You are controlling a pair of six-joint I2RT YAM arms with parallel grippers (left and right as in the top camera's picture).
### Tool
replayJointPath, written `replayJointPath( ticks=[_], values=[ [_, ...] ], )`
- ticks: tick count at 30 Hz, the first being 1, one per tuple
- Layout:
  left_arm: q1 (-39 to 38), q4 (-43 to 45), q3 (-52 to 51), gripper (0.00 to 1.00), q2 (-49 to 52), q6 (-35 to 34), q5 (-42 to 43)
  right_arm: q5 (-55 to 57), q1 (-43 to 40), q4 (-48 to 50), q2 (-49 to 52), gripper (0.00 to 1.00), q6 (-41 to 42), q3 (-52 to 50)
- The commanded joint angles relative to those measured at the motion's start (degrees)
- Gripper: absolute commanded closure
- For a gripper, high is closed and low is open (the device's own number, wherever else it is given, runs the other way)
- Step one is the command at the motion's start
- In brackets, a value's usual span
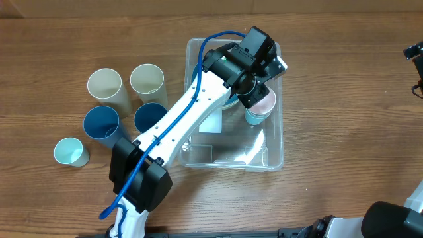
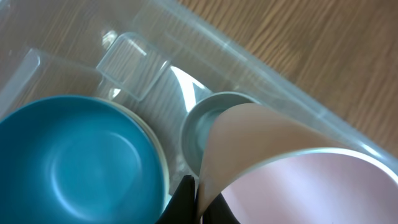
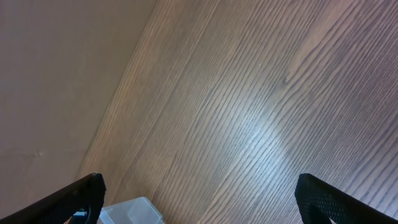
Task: Pack container
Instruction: 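Lower the pink cup into the light blue cup and release, then move the left gripper to the small mint cup at front left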
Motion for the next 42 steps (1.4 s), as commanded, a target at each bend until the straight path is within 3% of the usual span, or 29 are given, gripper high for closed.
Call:
replayJointPath(
  ticks=[1,2,3,4,5,6,7,10,15,16,21,22,24,26,32,37,42],
  values=[
    [-0.09,1.18,0.2,0.96,2.4,1.7,-2.4,0.09,-0.11,0.13,-0.72,0.0,0.28,0.02],
    [-0.04,1.64,0.2,0.91,2.73,1.68,-2.84,0.09,-0.11,0.13,-0.72,0.0,0.28,0.02],
    [-0.02,1.88,0.22,0.74,2.93,1.6,-3.21,0.09,-0.11,0.15,-0.72,0.0,0.28,0.02],
    [-0.04,1.95,0.48,0.48,2.75,0.0,-4.44,0.09,-0.11,0.13,-0.72,0.0,0.28,0.02],
    [-0.04,1.46,1.4,0.29,2.32,-2.01,-6.97,0.09,-0.11,0.13,-0.72,0.0,0.28,0.02],
    [-0.04,0.98,2.58,0.18,1.84,-4.26,-10.12,0.09,-0.11,0.13,-0.72,0.0,0.28,0.02],
    [0.07,-0.33,4.85,0.15,0.94,-7.69,-14.34,0.09,-0.11,0.13,-0.72,0.0,0.28,0.02],
    [1.33,-7.98,13.46,0.14,-2.32,-15.13,-21.4,0.09,-0.11,0.13,-0.72,0.0,0.28,0.02],
    [9.31,-21.64,22.45,0.12,-9.88,-26.25,-24.24,0.09,-0.11,0.15,-0.72,0.0,0.28,0.02],
    [12.68,-23.93,22.67,0.09,-11.87,-27.87,-24.98,0.09,-0.11,0.13,-0.72,0.0,0.28,0.02],
    [33.68,-35.56,22.62,0.09,-16.41,-39.26,-27.1,0.09,-0.11,0.13,-0.72,0.0,0.28,0.02],
    [39.04,-35.56,21.55,0.17,-16.87,-37.77,-22.67,0.09,-0.11,0.15,-0.72,0.0,0.28,0.02],
    [47.06,-35.56,19.71,0.21,-17.2,-37.73,-15.13,0.09,-0.11,0.13,-0.72,0.0,0.28,0.02],
    [53.16,-35.56,17.64,0.26,-17.53,-37.75,-11.28,0.09,-0.11,0.13,-0.72,0.0,0.28,0.02],
    [69.16,-35.56,1.68,0.25,-19.39,-40.94,-9.29,0.09,-0.11,0.13,-0.72,0.0,0.28,0.02],
    [74.86,-30.95,-13.25,0.25,-20.59,-41.22,-8.17,0.09,-0.11,0.13,-0.72,0.0,0.28,0.02],
    [75.78,-19.8,-30.4,0.22,-24.7,-41.24,-5.77,0.09,-0.11,0.13,-0.72,0.0,0.28,0.02]
  ],
)
